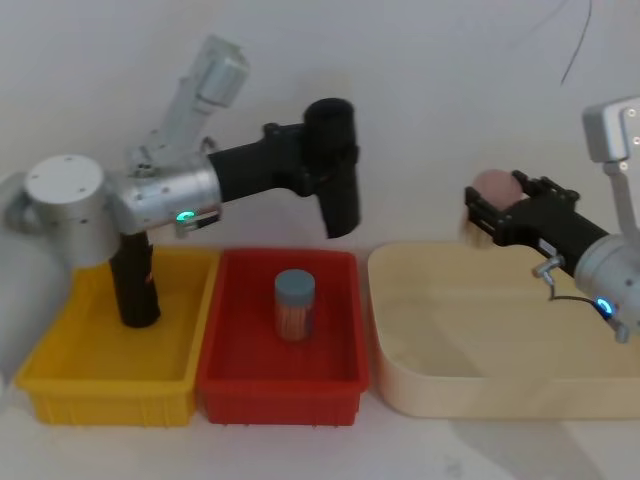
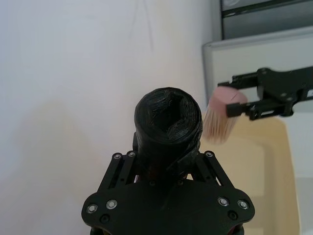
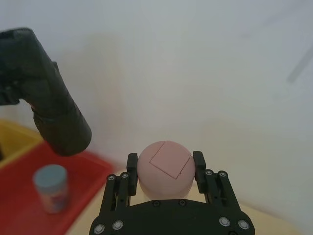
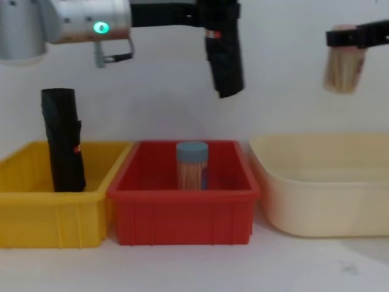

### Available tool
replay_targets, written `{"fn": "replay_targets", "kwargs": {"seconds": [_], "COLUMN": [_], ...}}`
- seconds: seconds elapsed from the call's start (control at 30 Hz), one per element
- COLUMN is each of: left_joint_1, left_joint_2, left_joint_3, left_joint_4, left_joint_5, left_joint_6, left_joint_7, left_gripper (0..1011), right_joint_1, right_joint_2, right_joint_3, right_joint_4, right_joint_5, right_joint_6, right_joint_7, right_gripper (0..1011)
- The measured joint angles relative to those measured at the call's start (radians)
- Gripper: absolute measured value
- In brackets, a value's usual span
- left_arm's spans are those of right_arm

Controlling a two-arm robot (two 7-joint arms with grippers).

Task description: Pick up the garbage bag with the one hand and transfer it to the other hand.

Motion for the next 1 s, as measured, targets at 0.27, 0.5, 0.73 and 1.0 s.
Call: {"fn": "replay_targets", "kwargs": {"seconds": [0.27,0.5,0.73,1.0], "left_joint_1": [-0.142,-0.218,-0.257,-0.283], "left_joint_2": [-0.135,-0.208,-0.245,-0.27], "left_joint_3": [0.064,0.097,0.114,0.126], "left_joint_4": [0.306,0.471,0.554,0.61], "left_joint_5": [-0.057,-0.088,-0.104,-0.115], "left_joint_6": [-0.126,-0.197,-0.232,-0.256], "left_joint_7": [-0.092,-0.144,-0.169,-0.187], "left_gripper": [416,416,416,416], "right_joint_1": [-0.009,-0.012,-0.014,-0.021], "right_joint_2": [0.012,0.018,0.02,0.027], "right_joint_3": [0.035,0.053,0.063,0.062], "right_joint_4": [0.036,0.061,0.072,0.067], "right_joint_5": [0.0,0.001,0.002,0.002], "right_joint_6": [0.016,0.021,0.025,0.019], "right_joint_7": [-0.013,-0.018,-0.02,-0.001], "right_gripper": [655,868,1004,1004]}}
